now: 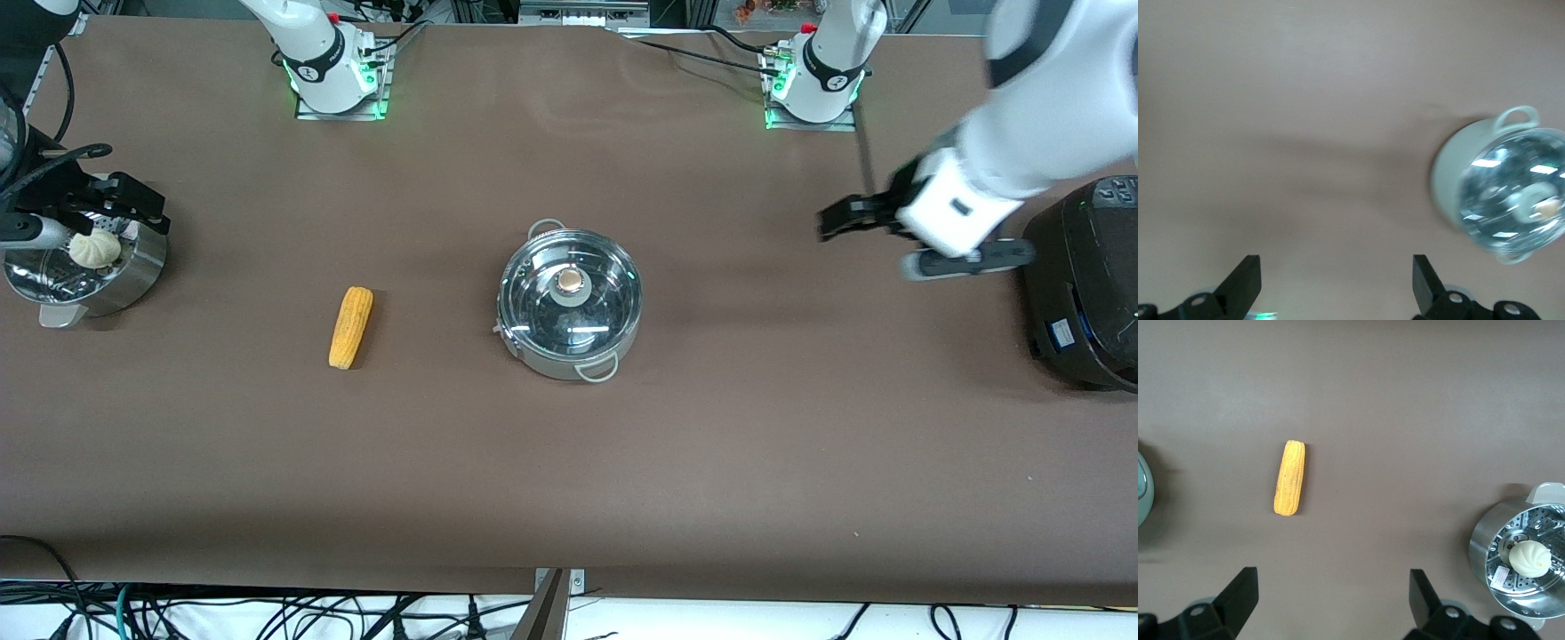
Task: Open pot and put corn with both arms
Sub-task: 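Reach the left gripper to the lid knob while the right gripper reaches the corn, then grasp the lid knob with the left gripper while the right gripper grasps the corn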
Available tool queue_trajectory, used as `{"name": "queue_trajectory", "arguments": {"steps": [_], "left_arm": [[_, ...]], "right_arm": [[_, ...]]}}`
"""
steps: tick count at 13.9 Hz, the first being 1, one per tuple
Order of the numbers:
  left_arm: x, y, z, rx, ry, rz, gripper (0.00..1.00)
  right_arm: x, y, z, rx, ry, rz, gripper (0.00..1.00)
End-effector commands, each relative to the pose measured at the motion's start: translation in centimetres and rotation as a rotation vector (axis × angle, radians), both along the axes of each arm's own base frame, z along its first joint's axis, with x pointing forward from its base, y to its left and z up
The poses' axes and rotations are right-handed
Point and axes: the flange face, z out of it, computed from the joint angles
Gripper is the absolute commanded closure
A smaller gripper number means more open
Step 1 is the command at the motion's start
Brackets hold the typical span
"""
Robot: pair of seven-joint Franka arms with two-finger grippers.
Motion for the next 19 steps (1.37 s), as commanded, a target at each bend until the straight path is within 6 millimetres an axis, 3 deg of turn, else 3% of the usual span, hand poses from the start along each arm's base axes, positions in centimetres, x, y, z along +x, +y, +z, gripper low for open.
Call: {"name": "queue_trajectory", "arguments": {"steps": [1,3,5,6,8,11,13,14,15,17,19], "left_arm": [[0.6,-7.4,-2.9,-0.037,-0.01,0.117,0.0],[1.1,-12.8,-5.1,-0.039,0.0,0.173,0.0],[1.4,-18.0,-7.6,-0.034,0.014,0.211,0.0],[1.4,-19.9,-8.9,-0.001,0.007,0.22,0.0],[0.7,-23.7,-11.9,0.067,-0.021,0.232,0.0],[0.7,-26.7,-14.5,0.063,-0.025,0.261,0.0],[-0.3,-29.5,-16.7,0.042,-0.04,0.327,0.0],[-0.8,-30.4,-17.6,0.038,-0.04,0.318,0.0],[-0.8,-30.5,-18.1,0.043,-0.039,0.311,0.0],[-1.2,-31.0,-19.4,0.074,-0.053,0.288,0.0],[-1.7,-31.6,-20.3,0.093,-0.058,0.276,0.0]], "right_arm": [[0.1,0.0,0.5,-0.006,0.003,0.005,0.0],[0.3,0.1,0.0,-0.005,0.012,0.01,0.0],[0.4,0.5,-2.0,-0.004,0.076,0.007,0.0],[1.1,1.0,-3.8,-0.002,0.108,0.016,0.0],[3.5,2.0,-10.9,0.008,0.209,0.032,0.0],[6.4,3.8,-16.7,0.027,0.175,0.025,0.0],[8.2,4.6,-21.6,0.074,0.166,-0.134,0.0],[8.6,6.2,-23.0,0.105,0.164,-0.179,0.0],[8.7,8.0,-24.7,0.106,0.168,-0.179,0.0],[8.8,9.7,-28.1,0.102,0.189,-0.212,0.0],[7.2,13.1,-31.9,0.077,0.224,-0.163,0.0]]}}
